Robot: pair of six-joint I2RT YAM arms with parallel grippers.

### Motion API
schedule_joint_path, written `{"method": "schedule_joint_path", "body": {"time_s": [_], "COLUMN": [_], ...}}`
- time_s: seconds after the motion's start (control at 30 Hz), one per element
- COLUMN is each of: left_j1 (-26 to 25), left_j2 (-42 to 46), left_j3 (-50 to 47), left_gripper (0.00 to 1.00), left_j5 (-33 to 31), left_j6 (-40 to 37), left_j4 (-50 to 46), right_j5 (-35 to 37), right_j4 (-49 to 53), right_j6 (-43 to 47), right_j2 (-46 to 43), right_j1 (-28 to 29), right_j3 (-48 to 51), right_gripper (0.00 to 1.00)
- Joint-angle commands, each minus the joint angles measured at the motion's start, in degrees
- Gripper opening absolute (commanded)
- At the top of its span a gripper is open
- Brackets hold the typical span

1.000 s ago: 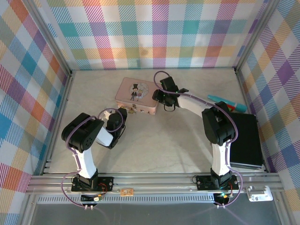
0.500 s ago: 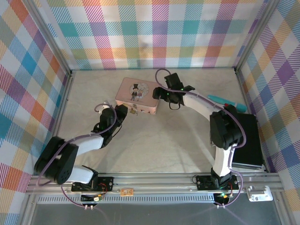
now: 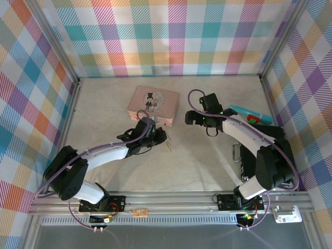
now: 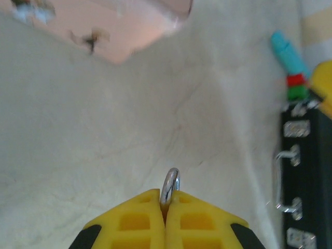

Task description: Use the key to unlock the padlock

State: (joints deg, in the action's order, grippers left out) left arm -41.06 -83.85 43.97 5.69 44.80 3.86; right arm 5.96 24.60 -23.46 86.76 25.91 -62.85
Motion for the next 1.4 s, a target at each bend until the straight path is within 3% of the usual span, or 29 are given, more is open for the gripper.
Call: {"method": "schedule_joint_path", "body": {"time_s": [0.0, 0.3, 0.37, 0.47, 0.67, 0.83, 0.93, 1.1, 1.17, 1.23, 1.3, 1.37], "left_j1": [-4.4, -6.8, -6.8, -6.8, -5.4, 0.0, 4.3, 15.7, 19.8, 22.7, 25.3, 26.6], "left_j2": [-8.0, -17.9, -18.4, -17.9, -11.7, -2.7, 3.9, 13.4, 15.4, 16.8, 17.8, 18.3], "left_j3": [5.3, 9.5, 9.7, 10.3, 12.6, 12.5, 10.1, 2.7, 0.5, -2.3, -5.8, -9.4], "left_gripper": [0.00, 0.03, 0.17, 0.48, 0.87, 0.99, 1.00, 1.00, 1.00, 1.00, 1.00, 1.00], "left_j5": [2.3, 1.5, 0.7, -0.5, -6.7, -15.8, -23.1, -28.1, -31.4, -35.6, -37.1, -37.7], "left_j6": [-1.5, 0.1, 0.4, 0.3, -4.6, -12.3, -17.2, -24.3, -26.0, -27.8, -28.9, -30.8], "left_j4": [-2.7, -1.3, -1.3, -2.2, -8.5, -15.3, -17.1, -13.0, -12.1, -10.0, -6.4, -1.7], "right_j5": [2.9, 1.9, 1.8, 2.3, 6.5, 10.6, 10.3, 6.1, 3.2, 1.7, 2.6, 0.8], "right_j4": [-0.3, -1.9, -2.6, -4.8, -12.7, -23.3, -27.9, -44.4, -43.6, -47.7, -58.2, -57.7], "right_j6": [0.3, 1.5, 2.1, 4.0, 12.0, 18.7, 22.2, 25.8, 24.9, 25.2, 24.8, 23.2], "right_j2": [-5.3, -8.1, -8.3, -8.7, -8.8, -5.6, -3.1, -0.9, -0.5, -0.5, 1.3, 0.7], "right_j1": [-2.0, -5.1, -5.9, -7.3, -11.0, -14.7, -16.7, -19.1, -20.5, -20.9, -21.0, -22.8], "right_j3": [3.9, 6.2, 6.7, 7.7, 11.2, 15.4, 17.2, 23.5, 23.4, 26.5, 31.2, 31.7], "right_gripper": [0.99, 0.99, 0.99, 0.99, 0.99, 0.99, 0.99, 0.99, 0.99, 0.99, 0.99, 0.99]}}
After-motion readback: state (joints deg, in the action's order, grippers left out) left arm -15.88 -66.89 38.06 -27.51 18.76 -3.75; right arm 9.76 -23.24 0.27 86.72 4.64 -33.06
